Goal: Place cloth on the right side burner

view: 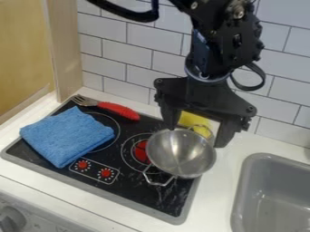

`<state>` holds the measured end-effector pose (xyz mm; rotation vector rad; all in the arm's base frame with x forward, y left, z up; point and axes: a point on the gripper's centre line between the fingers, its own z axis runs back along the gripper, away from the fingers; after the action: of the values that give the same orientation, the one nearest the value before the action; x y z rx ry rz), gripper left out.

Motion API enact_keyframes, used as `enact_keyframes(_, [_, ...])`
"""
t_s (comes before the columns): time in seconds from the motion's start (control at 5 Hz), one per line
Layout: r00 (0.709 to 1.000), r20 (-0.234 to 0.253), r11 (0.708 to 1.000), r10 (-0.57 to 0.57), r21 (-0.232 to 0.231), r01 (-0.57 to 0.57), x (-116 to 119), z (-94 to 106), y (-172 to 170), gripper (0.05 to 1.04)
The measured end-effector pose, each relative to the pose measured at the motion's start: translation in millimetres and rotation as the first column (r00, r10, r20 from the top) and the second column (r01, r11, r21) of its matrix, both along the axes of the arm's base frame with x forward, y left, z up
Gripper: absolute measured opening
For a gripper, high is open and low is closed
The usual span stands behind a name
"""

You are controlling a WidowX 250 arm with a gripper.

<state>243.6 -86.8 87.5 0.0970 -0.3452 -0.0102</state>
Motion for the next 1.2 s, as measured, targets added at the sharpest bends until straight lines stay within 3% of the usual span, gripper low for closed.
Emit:
enact_keyframes(0.2, [0.999,-0.040,1.000,0.003,0.019,-0.002,-9.6,-9.9,4.8,0.999])
enact_keyframes(0.4, [0.994,-0.064,0.996,0.084,0.033,-0.082,-18.9,-3.4,34.3,0.999])
enact_keyframes(0.6, [0.992,-0.025,0.992,0.127,0.008,-0.126,-24.9,10.5,63.8,0.999])
enact_keyframes(0.8, [0.982,-0.028,0.982,0.189,-0.002,-0.189,-33.3,11.6,86.4,0.999])
enact_keyframes(1.2, [0.941,-0.078,0.944,0.330,0.012,-0.331,-42.7,6.3,138.2,0.999])
